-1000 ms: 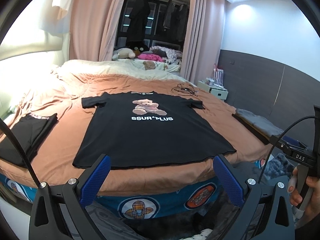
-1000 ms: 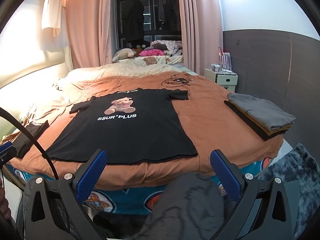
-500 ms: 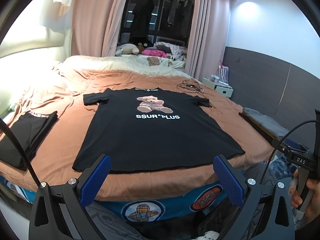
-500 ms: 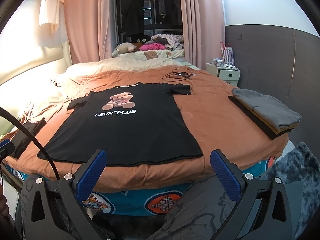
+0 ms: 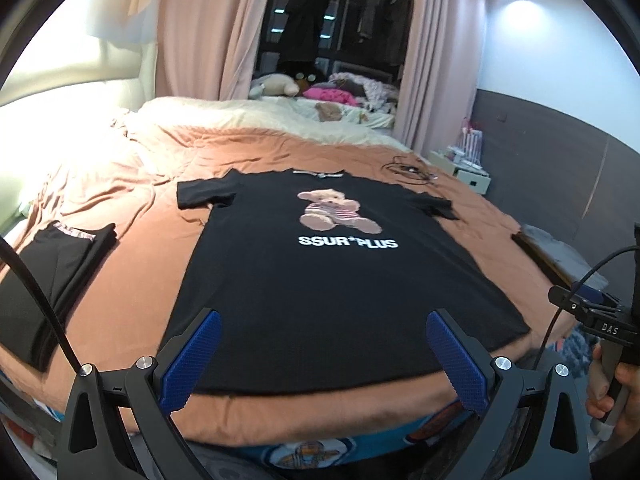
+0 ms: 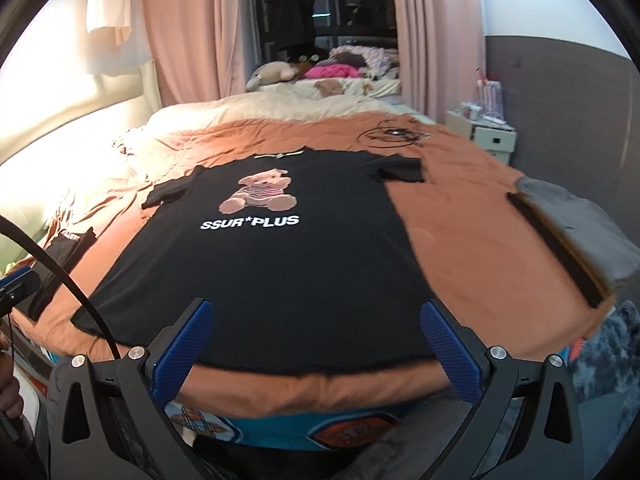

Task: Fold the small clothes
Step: 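Move the left gripper down to the side edge of the T-shirt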

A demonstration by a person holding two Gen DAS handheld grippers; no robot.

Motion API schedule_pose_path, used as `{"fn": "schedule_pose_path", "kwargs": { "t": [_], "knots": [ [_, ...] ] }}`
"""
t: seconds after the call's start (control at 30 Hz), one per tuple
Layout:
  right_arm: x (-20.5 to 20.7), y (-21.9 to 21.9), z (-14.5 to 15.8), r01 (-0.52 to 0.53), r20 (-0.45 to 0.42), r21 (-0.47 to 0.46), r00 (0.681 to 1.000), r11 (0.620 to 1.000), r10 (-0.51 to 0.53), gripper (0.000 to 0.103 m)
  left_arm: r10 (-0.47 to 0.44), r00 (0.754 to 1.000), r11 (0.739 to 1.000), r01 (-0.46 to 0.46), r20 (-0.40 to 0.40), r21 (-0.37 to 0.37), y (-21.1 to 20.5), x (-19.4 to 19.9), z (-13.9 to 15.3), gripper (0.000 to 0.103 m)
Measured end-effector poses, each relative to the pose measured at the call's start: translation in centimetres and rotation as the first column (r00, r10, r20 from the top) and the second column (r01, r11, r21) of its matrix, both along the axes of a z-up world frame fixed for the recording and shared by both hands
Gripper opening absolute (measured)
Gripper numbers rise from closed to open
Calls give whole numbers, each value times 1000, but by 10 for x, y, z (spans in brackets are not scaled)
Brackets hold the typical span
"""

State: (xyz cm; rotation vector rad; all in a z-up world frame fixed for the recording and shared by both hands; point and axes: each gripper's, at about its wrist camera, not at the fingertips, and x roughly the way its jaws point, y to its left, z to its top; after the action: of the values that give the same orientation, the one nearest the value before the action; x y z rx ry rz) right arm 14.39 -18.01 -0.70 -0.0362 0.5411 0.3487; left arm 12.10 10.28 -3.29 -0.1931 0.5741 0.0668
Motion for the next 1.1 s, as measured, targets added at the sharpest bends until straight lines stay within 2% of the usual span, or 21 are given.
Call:
{"fn": "schedule_pose_path", "kwargs": {
  "t": [0.37, 0.53, 0.63, 0.77, 0.83, 1.0, 1.1],
  "knots": [
    [92, 35, 12, -87, -67, -1, 994, 996, 87, 103, 78, 993, 997, -80, -84, -19, 69, 91, -10, 97],
    [134, 48, 15, -112, -94, -2, 989, 994, 112, 103, 109, 986, 993, -115, -127, -36, 102, 128, -15, 88],
    [159, 60, 18, -128, -103, -7, 987, 992, 127, 103, 130, 981, 989, -139, -141, -57, 123, 148, -16, 86],
    [194, 75, 21, -159, -131, 5, 979, 987, 158, 82, 156, 975, 984, -168, -160, -63, 147, 176, -17, 83],
    [214, 86, 22, -172, -147, 5, 974, 985, 171, 80, 160, 971, 981, -176, -178, -79, 162, 192, -19, 77],
    [259, 114, 23, -199, -173, 23, 964, 980, 200, 79, 182, 960, 975, -205, -214, -91, 193, 226, -27, 74],
    [285, 132, 19, -210, -193, 33, 958, 977, 212, 74, 188, 954, 972, -215, -235, -97, 212, 245, -33, 72]
  ]
}}
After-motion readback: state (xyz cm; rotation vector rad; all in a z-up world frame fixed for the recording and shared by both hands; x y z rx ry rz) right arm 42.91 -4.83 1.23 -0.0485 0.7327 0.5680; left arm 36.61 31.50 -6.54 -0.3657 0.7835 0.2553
